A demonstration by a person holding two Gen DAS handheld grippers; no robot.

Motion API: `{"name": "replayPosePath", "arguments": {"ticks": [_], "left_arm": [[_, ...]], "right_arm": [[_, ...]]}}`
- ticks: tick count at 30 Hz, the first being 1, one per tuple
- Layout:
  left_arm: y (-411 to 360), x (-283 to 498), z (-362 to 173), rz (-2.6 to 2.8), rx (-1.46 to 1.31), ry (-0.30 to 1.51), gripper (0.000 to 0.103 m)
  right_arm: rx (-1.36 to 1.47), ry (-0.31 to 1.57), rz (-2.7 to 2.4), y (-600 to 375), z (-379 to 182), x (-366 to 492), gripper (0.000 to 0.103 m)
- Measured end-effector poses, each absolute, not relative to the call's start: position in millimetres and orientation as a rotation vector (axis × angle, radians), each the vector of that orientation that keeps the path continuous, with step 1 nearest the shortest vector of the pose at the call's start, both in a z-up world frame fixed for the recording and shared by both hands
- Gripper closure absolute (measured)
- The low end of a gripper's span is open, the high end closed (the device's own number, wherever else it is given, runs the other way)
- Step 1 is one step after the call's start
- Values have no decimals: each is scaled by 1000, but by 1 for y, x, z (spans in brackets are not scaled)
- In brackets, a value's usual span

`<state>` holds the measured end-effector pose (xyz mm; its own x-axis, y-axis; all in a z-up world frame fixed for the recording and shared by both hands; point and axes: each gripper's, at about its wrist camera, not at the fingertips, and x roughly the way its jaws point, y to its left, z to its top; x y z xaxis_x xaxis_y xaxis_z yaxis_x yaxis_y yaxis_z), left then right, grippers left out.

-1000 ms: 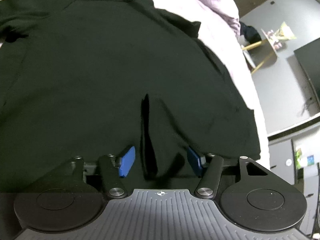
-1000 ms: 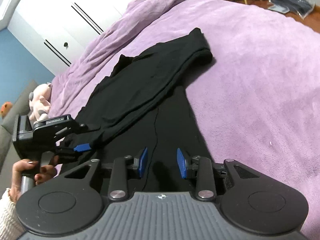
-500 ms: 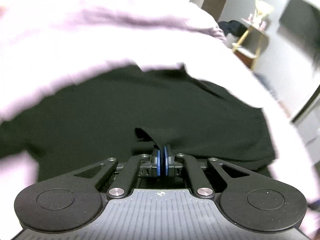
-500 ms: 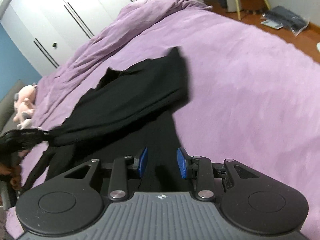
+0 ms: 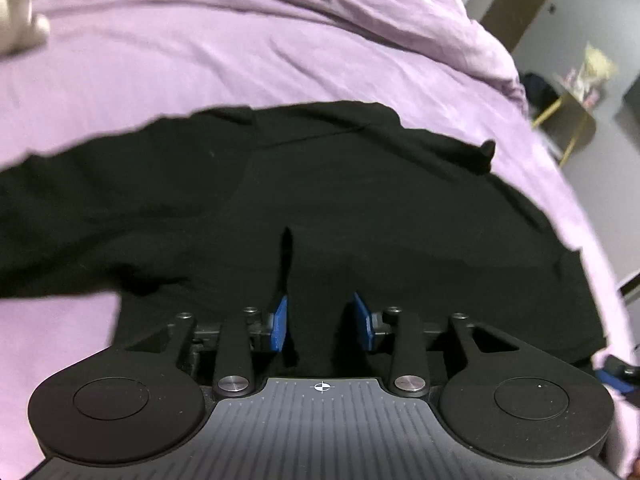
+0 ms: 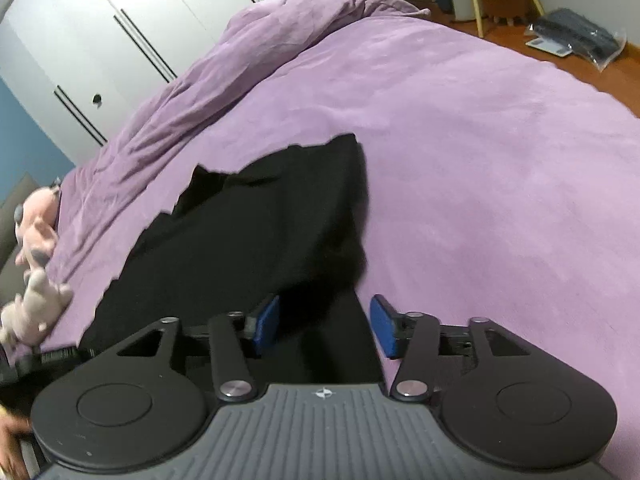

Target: Fold small clothes

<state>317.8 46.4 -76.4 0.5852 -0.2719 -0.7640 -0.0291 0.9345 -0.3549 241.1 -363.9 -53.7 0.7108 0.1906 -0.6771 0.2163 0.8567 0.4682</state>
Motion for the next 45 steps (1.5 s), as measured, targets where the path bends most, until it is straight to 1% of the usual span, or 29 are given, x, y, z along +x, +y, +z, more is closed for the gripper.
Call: {"name": "replayPosePath", "arguments": {"ticks": [2,4,7,10,13,16,18,19,20,23,26,29,30,31,33,34,35,36,38,40,43,45], "left_arm": [[42,326,-79,-146,-346,946,97],[38,329,-72,-162,-322,933,97],[29,326,-50,-145,-200,817,97],[23,318,-30,-84,-63,706,97],[21,319,-30,-33,66,694,97],[29,321,-38,-38,45,730,97],[36,323,-42,-37,1,748,97],[40,325,-45,-40,-26,759,97],[44,327,-47,-42,-51,769,97],[52,329,-49,-56,-125,770,97],[63,332,-46,-82,-221,765,97],[66,332,-42,-35,-202,745,94],[65,331,-41,-17,-186,736,92],[67,330,-41,-8,-179,732,86],[73,328,-42,-21,-203,740,80],[76,327,-44,-33,-219,753,75],[79,325,-46,-43,-233,773,71],[81,324,-49,-56,-245,794,70],[82,321,-55,-76,-250,829,68],[78,320,-63,-91,-253,865,64],[66,322,-77,-106,-243,924,66],[58,322,-78,-107,-223,917,73]], "right_arm": [[536,784,-23,-360,-53,258,47],[501,782,-27,-355,-53,274,44],[462,791,-46,-351,-56,293,44],[484,775,-44,-354,-57,299,41],[556,751,-36,-362,-59,301,41],[643,742,-22,-368,-63,302,41],[589,759,-32,-361,-64,308,41],[532,767,-32,-354,-64,311,44],[482,773,-27,-347,-63,314,61],[317,797,-5,-324,-61,323,92],[125,751,-68,-310,-56,321,96],[54,745,-146,-308,-60,319,96],[45,750,-156,-308,-63,318,96],[36,739,-156,-309,-65,316,96],[38,727,-165,-311,-65,315,95],[58,726,-157,-313,-65,315,95],[79,727,-151,-316,-64,315,94],[97,728,-145,-318,-63,317,93],[131,728,-142,-322,-61,315,86],[148,736,-138,-324,-61,313,86],[122,754,-152,-320,-65,315,86],[89,753,-159,-317,-66,316,86]]}}
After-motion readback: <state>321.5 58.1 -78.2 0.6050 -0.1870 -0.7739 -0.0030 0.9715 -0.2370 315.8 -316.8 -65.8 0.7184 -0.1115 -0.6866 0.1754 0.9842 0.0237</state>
